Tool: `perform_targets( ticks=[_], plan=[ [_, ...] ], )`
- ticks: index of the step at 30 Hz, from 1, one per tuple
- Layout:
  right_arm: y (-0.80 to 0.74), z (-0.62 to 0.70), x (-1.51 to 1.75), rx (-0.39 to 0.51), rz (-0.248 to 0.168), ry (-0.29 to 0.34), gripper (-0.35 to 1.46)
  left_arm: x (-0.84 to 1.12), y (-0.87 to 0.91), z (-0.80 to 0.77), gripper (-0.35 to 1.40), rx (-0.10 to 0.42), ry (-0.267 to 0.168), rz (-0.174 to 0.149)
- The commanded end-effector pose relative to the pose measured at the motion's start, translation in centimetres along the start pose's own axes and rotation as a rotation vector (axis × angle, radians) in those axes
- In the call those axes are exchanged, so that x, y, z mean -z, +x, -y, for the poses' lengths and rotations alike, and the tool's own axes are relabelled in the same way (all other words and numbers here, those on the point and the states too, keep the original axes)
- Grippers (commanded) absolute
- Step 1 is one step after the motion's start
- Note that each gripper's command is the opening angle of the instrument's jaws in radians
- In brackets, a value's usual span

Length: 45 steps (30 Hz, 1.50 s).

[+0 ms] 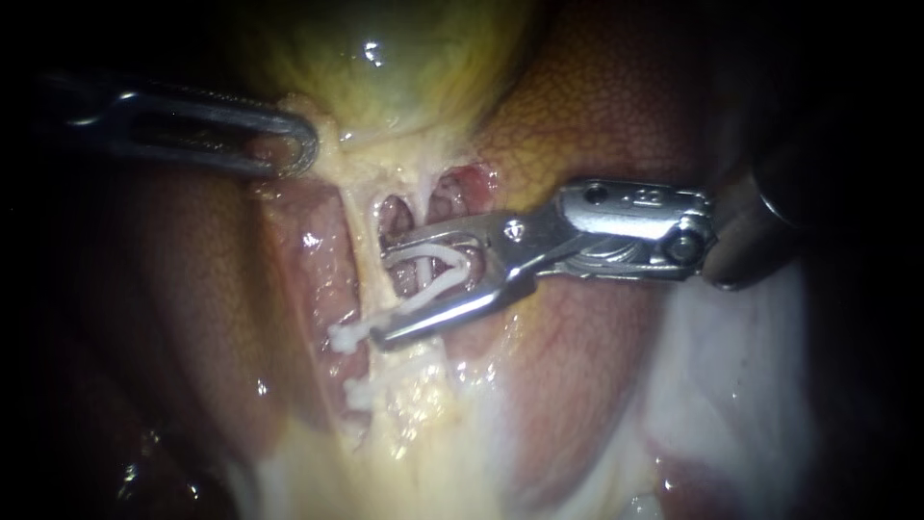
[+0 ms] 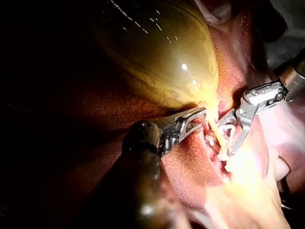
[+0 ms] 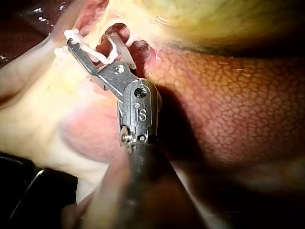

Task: Clipping third clip left tube

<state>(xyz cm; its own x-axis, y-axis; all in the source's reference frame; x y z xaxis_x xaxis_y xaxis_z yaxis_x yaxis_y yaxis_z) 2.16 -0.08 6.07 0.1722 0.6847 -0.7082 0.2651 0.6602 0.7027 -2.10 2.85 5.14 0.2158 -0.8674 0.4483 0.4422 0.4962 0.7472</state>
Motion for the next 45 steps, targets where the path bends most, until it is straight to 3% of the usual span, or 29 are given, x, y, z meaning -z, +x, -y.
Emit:
perform_targets(
  ticks=[1, 11, 17, 25, 36, 40, 45],
  plan=[
    [0.05, 0.01, -0.01, -0.007, -0.018, 0.005, 0.42, 0.00, 0.00, 0.00, -0.35, 0.000, -0.001, 0.000],
    [0.42, 0.09, 0.00, -0.036, -0.136, 0.052, 0.41, 0.00, 0.00, 0.00, -0.35, 0.000, 0.000, 0.000],
    [0.60, 0.14, 0.01, -0.045, -0.168, 0.060, 0.39, 0.00, 0.00, 0.00, -0.35, 0.000, -0.001, 0.000],
    [0.66, 0.18, -0.06, -0.112, -0.178, 0.068, 0.26, 0.00, 0.00, 0.00, -0.35, 0.000, 0.000, 0.000],
    [0.67, 0.19, -0.06, -0.160, -0.179, 0.066, -0.06, 0.00, 0.00, 0.00, -0.35, 0.000, 0.000, 0.000],
    [0.67, 0.18, -0.05, -0.202, -0.178, 0.070, -0.35, 0.00, 0.00, 0.00, -0.35, 0.000, 0.000, 0.000],
    [0.66, 0.14, -0.05, -0.225, -0.179, 0.069, -0.35, 0.00, 0.00, 0.00, -0.35, 0.000, 0.000, 0.000]
  ],
)
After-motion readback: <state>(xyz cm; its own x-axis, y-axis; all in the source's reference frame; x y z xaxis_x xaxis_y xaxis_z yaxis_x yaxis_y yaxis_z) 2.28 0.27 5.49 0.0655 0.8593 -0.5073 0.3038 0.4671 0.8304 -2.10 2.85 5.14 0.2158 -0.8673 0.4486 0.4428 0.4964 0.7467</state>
